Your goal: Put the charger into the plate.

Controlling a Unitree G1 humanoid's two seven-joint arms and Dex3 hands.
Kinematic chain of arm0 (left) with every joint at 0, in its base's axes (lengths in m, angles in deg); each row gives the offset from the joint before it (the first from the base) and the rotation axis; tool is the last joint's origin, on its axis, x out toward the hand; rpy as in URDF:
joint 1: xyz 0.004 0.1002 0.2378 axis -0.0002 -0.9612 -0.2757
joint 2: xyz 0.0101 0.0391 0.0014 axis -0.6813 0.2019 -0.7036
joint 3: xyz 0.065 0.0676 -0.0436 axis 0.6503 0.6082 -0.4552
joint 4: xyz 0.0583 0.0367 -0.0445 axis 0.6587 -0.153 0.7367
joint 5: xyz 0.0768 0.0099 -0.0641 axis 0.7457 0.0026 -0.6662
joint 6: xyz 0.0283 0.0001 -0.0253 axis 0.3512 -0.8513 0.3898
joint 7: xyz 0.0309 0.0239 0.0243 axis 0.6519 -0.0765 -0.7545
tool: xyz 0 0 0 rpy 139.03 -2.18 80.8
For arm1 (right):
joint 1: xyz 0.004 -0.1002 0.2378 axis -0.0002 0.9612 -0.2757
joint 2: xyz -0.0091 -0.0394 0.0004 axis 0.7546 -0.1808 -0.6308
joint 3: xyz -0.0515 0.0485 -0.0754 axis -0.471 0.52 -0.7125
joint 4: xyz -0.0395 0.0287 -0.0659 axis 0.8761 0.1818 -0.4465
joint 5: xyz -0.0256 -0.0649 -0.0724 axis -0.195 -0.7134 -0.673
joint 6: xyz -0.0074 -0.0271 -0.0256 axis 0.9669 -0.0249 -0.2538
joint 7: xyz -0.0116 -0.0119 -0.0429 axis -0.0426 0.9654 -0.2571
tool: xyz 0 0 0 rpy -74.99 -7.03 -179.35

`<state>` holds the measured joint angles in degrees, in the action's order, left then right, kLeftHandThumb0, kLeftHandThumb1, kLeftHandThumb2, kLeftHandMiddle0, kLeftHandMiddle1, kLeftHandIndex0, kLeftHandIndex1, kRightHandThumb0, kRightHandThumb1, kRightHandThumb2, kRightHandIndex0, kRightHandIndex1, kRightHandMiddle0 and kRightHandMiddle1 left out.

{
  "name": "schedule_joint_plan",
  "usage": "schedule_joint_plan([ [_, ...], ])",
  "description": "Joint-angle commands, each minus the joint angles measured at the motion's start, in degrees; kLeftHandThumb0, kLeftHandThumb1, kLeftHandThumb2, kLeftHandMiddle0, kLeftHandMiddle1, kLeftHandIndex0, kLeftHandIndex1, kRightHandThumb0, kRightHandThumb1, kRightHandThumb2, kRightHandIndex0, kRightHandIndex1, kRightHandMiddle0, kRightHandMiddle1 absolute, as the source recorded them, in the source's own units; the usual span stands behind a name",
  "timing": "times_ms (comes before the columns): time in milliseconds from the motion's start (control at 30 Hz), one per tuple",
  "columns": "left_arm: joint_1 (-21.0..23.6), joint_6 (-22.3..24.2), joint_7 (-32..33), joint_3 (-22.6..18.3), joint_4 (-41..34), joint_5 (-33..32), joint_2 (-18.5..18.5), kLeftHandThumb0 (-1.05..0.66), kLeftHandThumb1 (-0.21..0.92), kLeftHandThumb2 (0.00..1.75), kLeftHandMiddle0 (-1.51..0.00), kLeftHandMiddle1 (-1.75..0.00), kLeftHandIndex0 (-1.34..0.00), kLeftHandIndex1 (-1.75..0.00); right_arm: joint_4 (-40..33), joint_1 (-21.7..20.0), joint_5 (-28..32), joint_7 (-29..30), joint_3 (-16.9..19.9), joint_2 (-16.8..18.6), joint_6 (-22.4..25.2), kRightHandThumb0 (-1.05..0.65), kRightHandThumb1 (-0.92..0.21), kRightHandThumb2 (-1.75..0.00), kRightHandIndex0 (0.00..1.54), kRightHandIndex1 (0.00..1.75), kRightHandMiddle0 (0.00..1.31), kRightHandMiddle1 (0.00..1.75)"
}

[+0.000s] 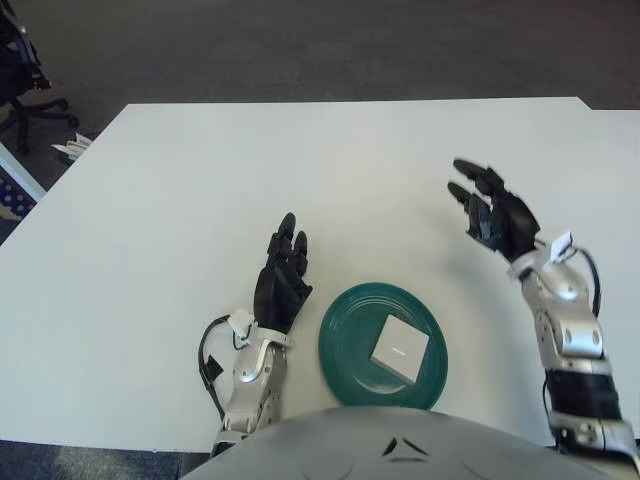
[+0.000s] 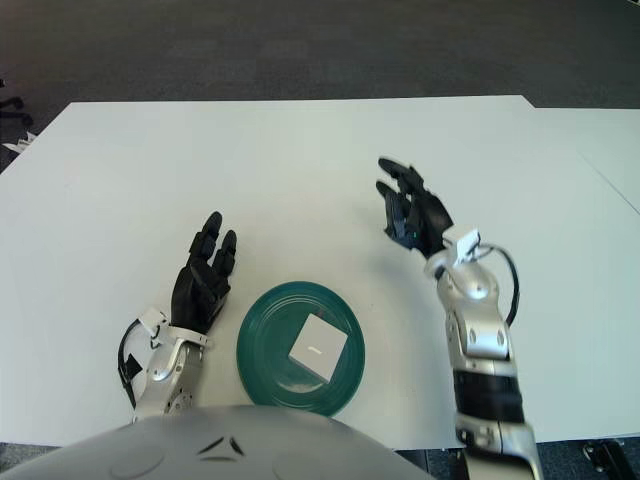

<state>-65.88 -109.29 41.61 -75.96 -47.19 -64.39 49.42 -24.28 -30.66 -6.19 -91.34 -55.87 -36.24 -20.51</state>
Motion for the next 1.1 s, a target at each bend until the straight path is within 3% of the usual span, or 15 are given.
schedule_joint_plan([
  [0, -2.0, -0.2, 0.7, -1.6, 1.3, 0.2, 0.9, -1.02, 0.92, 1.05, -0.24, -0.03, 0.00, -0.67, -0.3, -0.6, 0.0, 1.4, 0.1, 0.7, 0.9, -1.01, -0.92, -0.86, 0.35, 0.02, 0.03, 0.84],
  [233, -3.2, 0.6, -0.2, -2.4, 0.3, -0.5, 0.5, -1.02, 0.92, 1.06, -0.24, -0.02, 0.00, -0.68, 3.1, 0.4, -1.0, 0.9, 0.1, 0.2, -0.8, -1.02, -0.92, -0.90, 0.31, 0.00, 0.01, 0.84],
  [500, -4.7, 1.9, -0.7, -3.1, -1.0, -0.6, -0.3, -1.03, 0.92, 1.07, -0.27, -0.02, 0.00, -0.73, 7.2, 4.4, -1.9, -1.9, -0.2, -1.0, -6.1, -1.02, -0.92, -0.96, 0.30, 0.00, 0.00, 0.80],
  [867, -13.0, -1.6, -2.3, -2.2, -2.4, 2.3, -2.2, -1.05, 0.92, 1.12, -0.25, 0.00, 0.00, -0.65, 2.2, 13.2, -3.2, -0.8, -4.7, 1.8, -9.3, -0.97, -0.92, -0.99, 0.26, 0.00, 0.00, 0.71],
  [1067, -16.4, -2.6, -2.8, -2.8, -2.4, 1.5, -2.5, -1.03, 0.92, 1.13, -0.22, -0.01, 0.00, -0.57, 3.2, 14.8, -4.2, -1.0, -5.7, 1.7, -11.3, -0.95, -0.92, -0.99, 0.23, 0.00, 0.00, 0.67],
])
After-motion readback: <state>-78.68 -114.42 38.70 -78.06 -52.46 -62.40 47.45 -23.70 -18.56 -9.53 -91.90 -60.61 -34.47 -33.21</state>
